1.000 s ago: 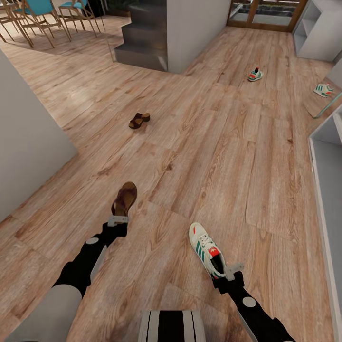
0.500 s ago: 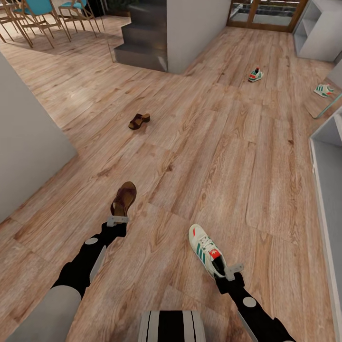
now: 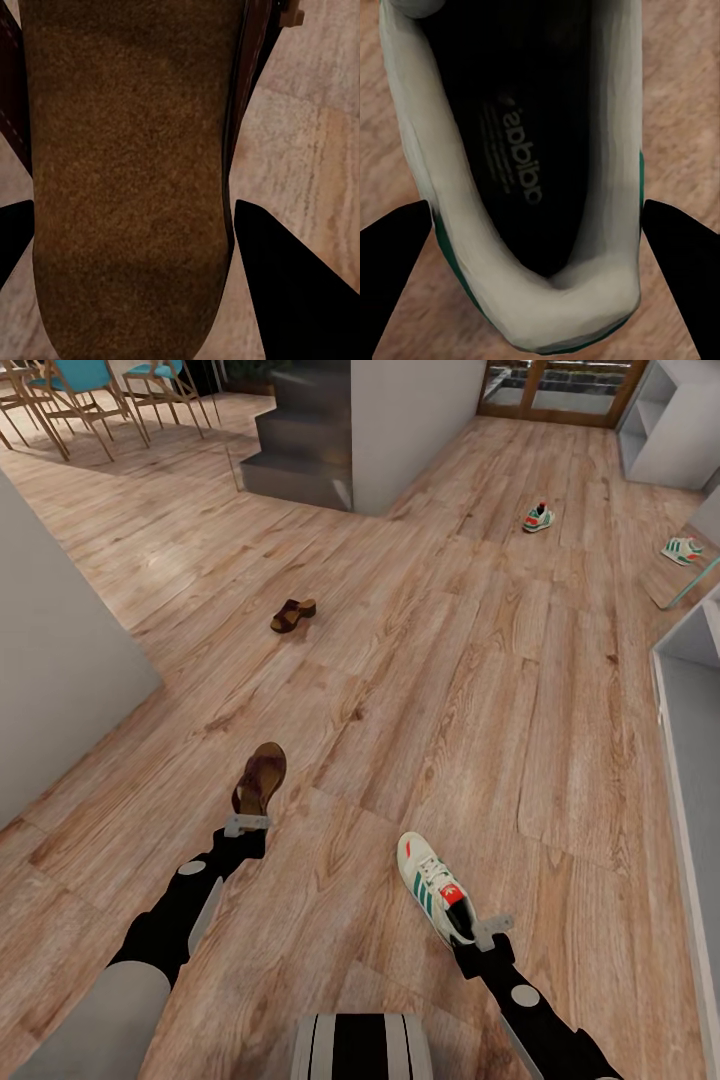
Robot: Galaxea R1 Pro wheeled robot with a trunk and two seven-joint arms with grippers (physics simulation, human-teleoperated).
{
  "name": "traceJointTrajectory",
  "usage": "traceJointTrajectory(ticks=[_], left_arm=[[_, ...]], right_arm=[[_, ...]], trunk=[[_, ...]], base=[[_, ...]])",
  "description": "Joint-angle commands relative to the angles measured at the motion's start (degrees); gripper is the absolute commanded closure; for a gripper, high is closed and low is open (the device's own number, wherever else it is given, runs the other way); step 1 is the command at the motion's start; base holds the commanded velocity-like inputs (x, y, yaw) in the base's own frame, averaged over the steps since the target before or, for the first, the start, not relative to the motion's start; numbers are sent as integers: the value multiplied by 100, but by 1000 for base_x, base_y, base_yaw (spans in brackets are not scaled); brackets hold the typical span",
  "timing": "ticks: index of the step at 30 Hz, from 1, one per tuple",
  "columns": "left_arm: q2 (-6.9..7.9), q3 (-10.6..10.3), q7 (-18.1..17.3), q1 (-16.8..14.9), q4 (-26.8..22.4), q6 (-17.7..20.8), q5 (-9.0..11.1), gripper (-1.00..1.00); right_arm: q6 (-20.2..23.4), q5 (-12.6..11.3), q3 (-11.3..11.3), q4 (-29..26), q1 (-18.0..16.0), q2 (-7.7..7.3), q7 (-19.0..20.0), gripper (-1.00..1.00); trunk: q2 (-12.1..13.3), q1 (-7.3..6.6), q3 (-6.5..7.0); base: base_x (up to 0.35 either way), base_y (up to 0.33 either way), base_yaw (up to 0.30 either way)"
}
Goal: Pick up the two gym shoes and the two sandals from the corridor floor and place them onto the hallstand (shoe rack) in the corridor, making sure they are on the rack and not on the floor. Arrange them so the two gym shoes are next to each other and the two sandals are next to each other.
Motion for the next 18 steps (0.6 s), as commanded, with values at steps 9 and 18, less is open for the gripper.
traceJointTrajectory(ticks=[9, 18], left_arm=[[33, 11, -55, 14, 0, 31, -47, 100], [80, 27, -7, 425, 84, -66, -76, 100]], right_arm=[[-20, 40, 20, 3, 0, 4, 1, 100], [-28, 29, 25, -6, 0, 14, -27, 100]], trunk=[[11, -24, 196], [23, -47, 395]], base=[[0, 0, 0], [0, 0, 0]])
